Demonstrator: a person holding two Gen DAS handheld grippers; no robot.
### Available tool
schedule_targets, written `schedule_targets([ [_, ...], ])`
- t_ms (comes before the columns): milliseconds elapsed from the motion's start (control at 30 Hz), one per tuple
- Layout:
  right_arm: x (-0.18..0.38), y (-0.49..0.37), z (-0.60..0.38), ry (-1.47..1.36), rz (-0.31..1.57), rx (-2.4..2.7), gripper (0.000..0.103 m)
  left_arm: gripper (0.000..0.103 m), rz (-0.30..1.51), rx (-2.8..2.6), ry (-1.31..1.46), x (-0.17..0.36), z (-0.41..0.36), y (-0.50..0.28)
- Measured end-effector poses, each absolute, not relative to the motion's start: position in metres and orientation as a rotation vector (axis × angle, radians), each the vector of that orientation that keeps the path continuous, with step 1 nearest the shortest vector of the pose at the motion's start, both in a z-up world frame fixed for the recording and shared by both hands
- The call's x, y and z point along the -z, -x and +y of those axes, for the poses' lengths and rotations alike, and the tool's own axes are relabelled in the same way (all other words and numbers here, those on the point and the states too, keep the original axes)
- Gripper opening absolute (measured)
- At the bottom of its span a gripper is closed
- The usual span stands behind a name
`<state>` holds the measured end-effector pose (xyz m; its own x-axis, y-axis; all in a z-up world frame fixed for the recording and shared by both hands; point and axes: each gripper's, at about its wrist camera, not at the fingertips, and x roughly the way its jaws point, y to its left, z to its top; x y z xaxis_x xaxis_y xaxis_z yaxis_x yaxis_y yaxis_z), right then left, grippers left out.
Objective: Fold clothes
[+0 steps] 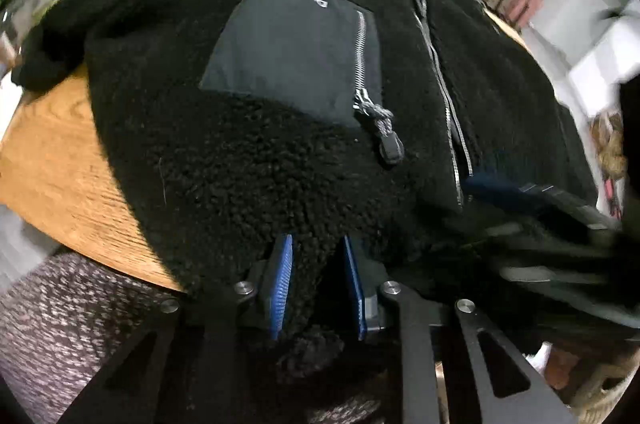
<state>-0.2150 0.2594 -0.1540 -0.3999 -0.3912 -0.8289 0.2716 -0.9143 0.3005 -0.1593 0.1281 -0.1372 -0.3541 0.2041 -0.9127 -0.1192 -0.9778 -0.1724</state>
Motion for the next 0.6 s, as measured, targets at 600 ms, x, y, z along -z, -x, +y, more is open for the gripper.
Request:
schedule_targets([
  [600, 0.145, 0.46, 0.406, -1.78, -0.068, 2.705, 0.037, 0.009, 0.276, -2.241, 1.531, 0.086, 0.243, 0.269],
])
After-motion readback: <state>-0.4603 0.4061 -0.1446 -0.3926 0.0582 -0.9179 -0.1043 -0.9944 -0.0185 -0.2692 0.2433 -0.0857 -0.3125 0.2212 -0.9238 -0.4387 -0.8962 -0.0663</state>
